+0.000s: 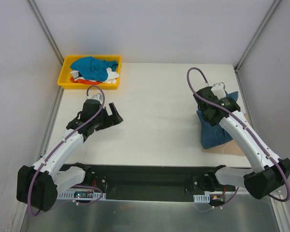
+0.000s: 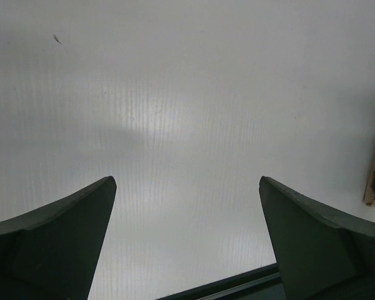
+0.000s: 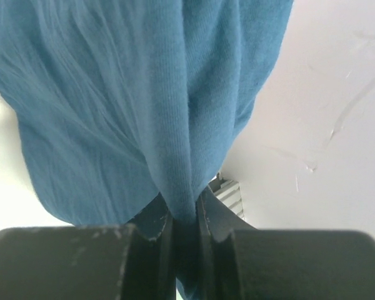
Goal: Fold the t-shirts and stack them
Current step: Neatly place the folded tshirt to the corner
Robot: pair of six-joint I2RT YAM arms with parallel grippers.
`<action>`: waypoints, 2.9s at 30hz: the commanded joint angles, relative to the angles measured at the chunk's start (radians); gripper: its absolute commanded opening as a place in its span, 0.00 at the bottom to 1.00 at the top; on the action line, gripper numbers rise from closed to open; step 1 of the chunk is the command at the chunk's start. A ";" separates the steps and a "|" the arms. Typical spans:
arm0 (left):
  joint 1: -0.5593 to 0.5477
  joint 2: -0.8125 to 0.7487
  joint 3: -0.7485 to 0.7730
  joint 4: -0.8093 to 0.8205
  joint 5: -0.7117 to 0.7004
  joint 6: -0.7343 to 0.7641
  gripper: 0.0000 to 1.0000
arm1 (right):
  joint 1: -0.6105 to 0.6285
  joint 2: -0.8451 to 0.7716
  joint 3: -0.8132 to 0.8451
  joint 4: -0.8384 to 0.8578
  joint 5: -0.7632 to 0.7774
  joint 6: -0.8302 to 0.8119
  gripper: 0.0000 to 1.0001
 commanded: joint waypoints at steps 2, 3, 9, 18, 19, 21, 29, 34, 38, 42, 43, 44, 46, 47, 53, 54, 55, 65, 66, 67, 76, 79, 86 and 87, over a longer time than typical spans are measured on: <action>0.013 -0.020 -0.004 0.019 -0.001 0.006 0.99 | -0.071 -0.030 -0.075 0.083 -0.022 -0.057 0.01; 0.013 -0.020 -0.004 0.021 -0.003 0.006 0.99 | -0.095 -0.019 -0.083 0.094 -0.032 -0.058 0.00; 0.013 -0.008 -0.002 0.022 0.011 0.006 0.99 | -0.189 0.061 -0.084 0.154 -0.010 -0.075 0.01; 0.013 -0.004 -0.002 0.022 0.023 0.004 0.99 | -0.288 0.234 -0.064 0.195 0.016 -0.038 0.01; 0.013 -0.002 -0.002 0.022 0.020 0.004 0.99 | -0.298 0.252 -0.058 0.200 0.011 -0.038 0.02; 0.013 0.010 -0.002 0.022 0.022 0.003 0.99 | -0.319 0.297 -0.051 0.208 0.002 0.015 0.02; 0.014 0.032 0.004 0.021 0.025 0.004 0.99 | -0.379 0.439 -0.040 0.211 -0.016 0.109 0.01; 0.017 0.038 0.005 0.021 0.023 0.007 0.99 | -0.410 0.484 -0.020 0.151 0.011 0.182 0.01; 0.019 0.039 0.005 0.021 0.025 0.006 0.99 | -0.430 0.510 -0.021 0.125 0.025 0.221 0.02; 0.019 0.044 0.005 0.021 0.030 0.006 0.99 | -0.445 0.515 -0.023 0.088 0.053 0.271 0.26; 0.020 0.046 0.007 0.022 0.033 0.006 0.99 | -0.454 0.518 -0.020 0.078 0.062 0.285 0.38; 0.019 0.047 0.007 0.022 0.039 0.006 0.99 | -0.459 0.527 -0.012 0.062 0.071 0.313 0.49; 0.020 0.052 0.008 0.022 0.042 0.006 0.99 | -0.462 0.538 0.014 -0.002 0.102 0.359 0.61; 0.020 0.050 0.010 0.021 0.043 0.006 0.99 | -0.463 0.547 0.022 -0.021 0.135 0.374 0.62; 0.020 0.052 0.010 0.021 0.051 0.000 0.99 | -0.463 0.517 0.066 -0.176 0.203 0.541 0.89; 0.022 0.052 0.010 0.022 0.054 0.000 0.99 | -0.463 0.501 0.065 -0.176 0.200 0.549 0.98; 0.020 0.053 0.010 0.022 0.054 0.000 0.99 | -0.463 0.483 0.060 -0.170 0.195 0.546 0.97; 0.020 0.038 0.007 0.022 0.051 -0.002 0.99 | -0.463 0.014 -0.164 0.391 -0.347 0.119 0.97; 0.020 0.036 0.007 0.022 0.050 -0.002 0.99 | -0.463 -0.029 -0.220 0.492 -0.396 0.101 0.97; 0.020 0.035 0.007 0.022 0.050 -0.003 0.99 | -0.463 -0.104 -0.248 0.533 -0.486 0.091 0.97; 0.020 0.035 0.007 0.024 0.025 0.010 0.99 | -0.465 -0.321 -0.385 0.746 -0.916 0.014 0.97; 0.020 0.036 0.008 0.022 0.023 0.020 0.99 | -0.456 -0.335 -0.431 0.804 -1.053 0.031 0.97; 0.020 -0.008 -0.002 0.024 -0.041 0.026 0.99 | -0.367 -0.303 -0.587 0.994 -1.107 0.072 0.97; 0.020 -0.011 -0.001 0.024 -0.044 0.027 0.99 | -0.332 -0.285 -0.592 1.002 -1.096 0.072 0.97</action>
